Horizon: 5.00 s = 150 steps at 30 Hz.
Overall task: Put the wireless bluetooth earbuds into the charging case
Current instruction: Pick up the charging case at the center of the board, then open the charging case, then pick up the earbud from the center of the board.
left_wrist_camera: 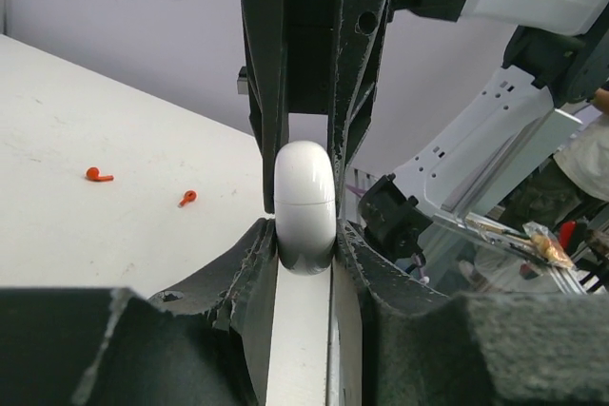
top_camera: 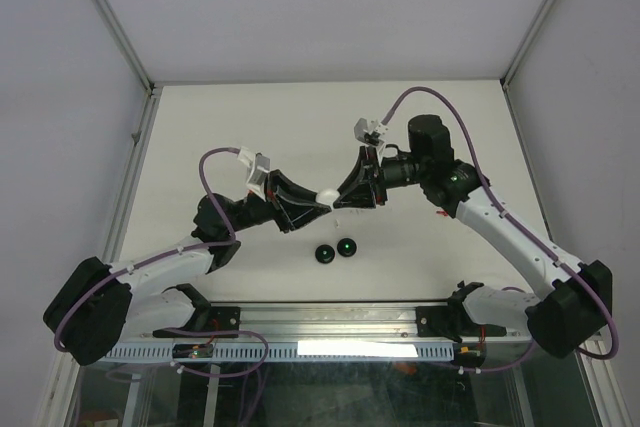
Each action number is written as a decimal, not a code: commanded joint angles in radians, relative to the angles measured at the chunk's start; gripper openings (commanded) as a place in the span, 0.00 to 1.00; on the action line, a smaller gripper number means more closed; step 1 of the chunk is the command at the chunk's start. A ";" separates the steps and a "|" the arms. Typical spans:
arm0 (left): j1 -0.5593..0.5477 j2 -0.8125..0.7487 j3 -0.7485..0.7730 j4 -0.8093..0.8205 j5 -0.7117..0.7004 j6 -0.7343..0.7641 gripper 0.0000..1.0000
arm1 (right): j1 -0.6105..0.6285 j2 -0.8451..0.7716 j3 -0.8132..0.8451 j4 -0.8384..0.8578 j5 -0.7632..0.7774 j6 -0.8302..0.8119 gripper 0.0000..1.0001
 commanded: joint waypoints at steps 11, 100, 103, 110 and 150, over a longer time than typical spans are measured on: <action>0.003 -0.062 0.065 -0.177 0.052 0.102 0.41 | 0.046 0.034 0.137 -0.226 0.058 -0.162 0.00; -0.016 -0.056 -0.311 -0.010 -0.266 0.500 0.02 | 0.134 0.253 -0.095 -0.110 1.149 0.270 0.45; -0.015 -0.061 -0.311 -0.021 -0.270 0.512 0.02 | 0.133 0.318 -0.070 -0.122 1.192 0.321 0.43; -0.015 -0.075 -0.307 -0.046 -0.280 0.531 0.02 | 0.133 0.397 -0.029 -0.160 1.277 0.406 0.40; -0.016 -0.040 -0.278 -0.045 -0.215 0.494 0.02 | 0.113 0.606 0.118 -0.197 1.301 0.388 0.36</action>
